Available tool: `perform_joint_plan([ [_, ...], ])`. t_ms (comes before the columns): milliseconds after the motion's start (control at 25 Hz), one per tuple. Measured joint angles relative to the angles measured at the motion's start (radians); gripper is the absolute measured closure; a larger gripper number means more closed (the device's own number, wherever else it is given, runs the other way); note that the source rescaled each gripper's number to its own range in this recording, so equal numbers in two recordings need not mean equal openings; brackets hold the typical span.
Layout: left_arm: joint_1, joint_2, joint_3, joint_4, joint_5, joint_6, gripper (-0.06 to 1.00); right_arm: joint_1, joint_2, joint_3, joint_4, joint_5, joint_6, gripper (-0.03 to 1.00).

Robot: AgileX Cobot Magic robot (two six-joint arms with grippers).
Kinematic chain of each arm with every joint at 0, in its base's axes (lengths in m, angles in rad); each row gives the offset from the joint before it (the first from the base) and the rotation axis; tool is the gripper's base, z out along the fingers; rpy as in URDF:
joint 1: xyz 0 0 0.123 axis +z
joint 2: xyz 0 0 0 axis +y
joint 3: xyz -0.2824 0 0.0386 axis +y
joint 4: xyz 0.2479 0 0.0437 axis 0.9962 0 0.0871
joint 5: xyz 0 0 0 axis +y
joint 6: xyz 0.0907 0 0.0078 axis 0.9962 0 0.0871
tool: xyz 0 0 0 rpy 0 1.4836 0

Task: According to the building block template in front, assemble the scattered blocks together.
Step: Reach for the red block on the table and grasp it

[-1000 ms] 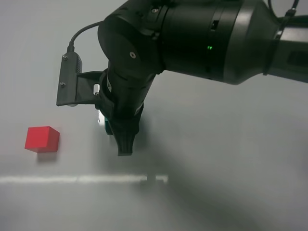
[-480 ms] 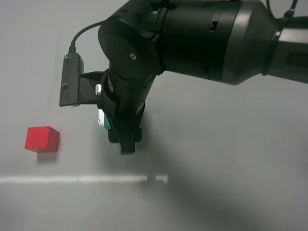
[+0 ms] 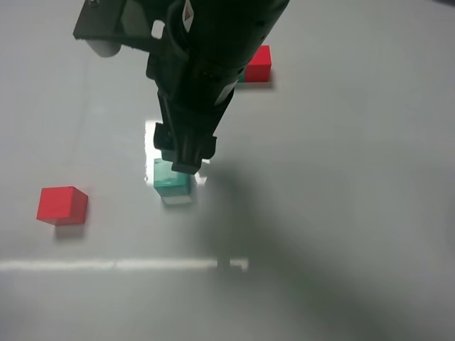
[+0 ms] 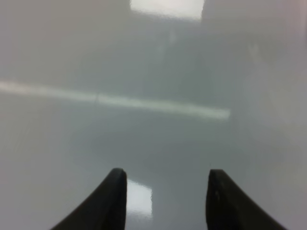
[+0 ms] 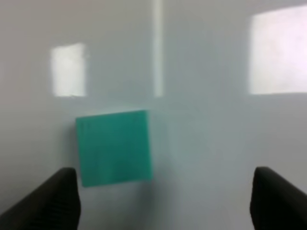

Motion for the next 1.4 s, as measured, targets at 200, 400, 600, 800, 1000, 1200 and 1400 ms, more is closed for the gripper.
perform_joint_plan([
  [200, 0.000, 0.000, 0.000, 0.000, 0.000, -0.001, 0.93, -0.129, -0.035, -0.003, 0.012, 0.030, 0.204, 0.18],
  [400, 0.000, 0.000, 0.000, 0.000, 0.000, 0.000, 0.93, -0.380, -0.063, -0.003, 0.170, 0.081, 0.334, 0.18],
  [600, 0.000, 0.000, 0.000, 0.000, 0.000, 0.001, 0.93, -0.588, -0.108, -0.003, 0.323, 0.083, 0.335, 0.18],
  [800, 0.000, 0.000, 0.000, 0.000, 0.000, 0.001, 0.93, -0.761, -0.129, -0.003, 0.335, 0.083, 0.405, 0.18],
  [1000, 0.000, 0.000, 0.000, 0.000, 0.000, 0.001, 0.93, -0.876, -0.129, -0.003, 0.317, 0.086, 0.450, 0.23],
  [1200, 0.000, 0.000, 0.000, 0.000, 0.000, 0.001, 0.93, -0.928, -0.139, -0.003, 0.249, 0.102, 0.473, 0.23],
  [1400, 0.000, 0.000, 0.000, 0.000, 0.000, 0.000, 0.93, -1.007, -0.224, 0.033, 0.234, 0.110, 0.479, 0.24],
])
